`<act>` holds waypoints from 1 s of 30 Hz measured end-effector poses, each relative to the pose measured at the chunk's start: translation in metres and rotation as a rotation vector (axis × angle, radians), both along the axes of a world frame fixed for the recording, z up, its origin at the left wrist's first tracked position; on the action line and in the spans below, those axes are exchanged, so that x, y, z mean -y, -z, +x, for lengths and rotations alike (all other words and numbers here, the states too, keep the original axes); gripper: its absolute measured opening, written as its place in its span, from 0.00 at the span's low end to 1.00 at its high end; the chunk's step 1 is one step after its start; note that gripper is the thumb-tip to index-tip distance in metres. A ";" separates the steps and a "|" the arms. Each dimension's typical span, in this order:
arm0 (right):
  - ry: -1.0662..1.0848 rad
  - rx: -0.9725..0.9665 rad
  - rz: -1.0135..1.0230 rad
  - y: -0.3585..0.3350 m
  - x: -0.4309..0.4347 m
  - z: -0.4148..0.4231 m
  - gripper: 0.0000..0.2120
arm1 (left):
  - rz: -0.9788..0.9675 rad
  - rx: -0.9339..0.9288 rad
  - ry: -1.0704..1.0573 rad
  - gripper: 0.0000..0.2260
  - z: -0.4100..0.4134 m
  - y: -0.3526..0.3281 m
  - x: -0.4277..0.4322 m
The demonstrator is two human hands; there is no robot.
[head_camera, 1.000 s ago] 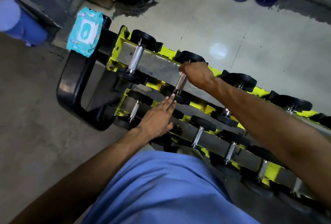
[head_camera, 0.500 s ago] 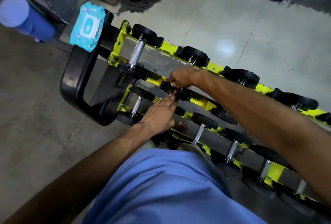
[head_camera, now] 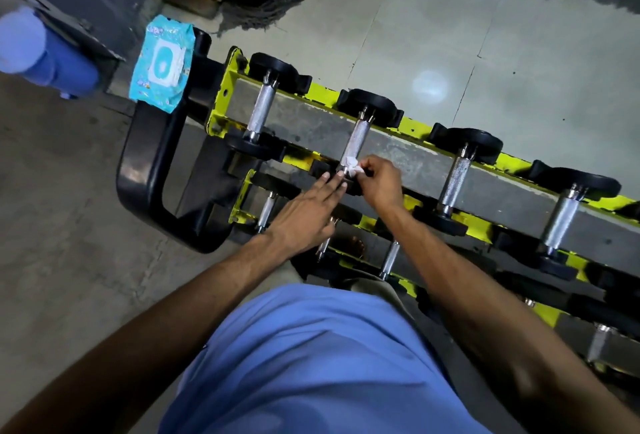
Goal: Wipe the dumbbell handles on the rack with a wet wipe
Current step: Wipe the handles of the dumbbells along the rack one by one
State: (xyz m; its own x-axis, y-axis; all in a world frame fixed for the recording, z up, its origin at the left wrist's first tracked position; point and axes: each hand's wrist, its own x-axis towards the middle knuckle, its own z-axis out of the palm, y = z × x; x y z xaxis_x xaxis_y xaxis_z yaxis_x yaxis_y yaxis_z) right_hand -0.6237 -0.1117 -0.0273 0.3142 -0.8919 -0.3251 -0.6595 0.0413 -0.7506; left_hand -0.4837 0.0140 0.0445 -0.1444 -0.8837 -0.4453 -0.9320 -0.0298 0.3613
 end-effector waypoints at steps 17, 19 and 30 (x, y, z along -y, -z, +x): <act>0.702 0.708 0.663 0.006 0.082 0.046 0.20 | 0.016 0.043 0.303 0.37 0.038 0.002 0.021; 0.787 0.712 0.609 0.007 0.075 0.045 0.17 | 0.025 0.046 0.327 0.37 0.040 0.002 0.021; 0.241 0.030 -0.518 0.004 0.039 0.041 0.05 | 0.027 0.057 0.349 0.37 0.044 0.007 0.021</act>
State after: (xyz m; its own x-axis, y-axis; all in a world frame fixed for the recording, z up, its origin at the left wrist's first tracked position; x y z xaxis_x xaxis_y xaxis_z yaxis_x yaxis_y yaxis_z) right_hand -0.5830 -0.1510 -0.0317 0.0850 -0.9801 0.1796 -0.6553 -0.1907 -0.7309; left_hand -0.4400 -0.0070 0.0379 -0.4099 -0.7731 -0.4840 -0.9063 0.2853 0.3119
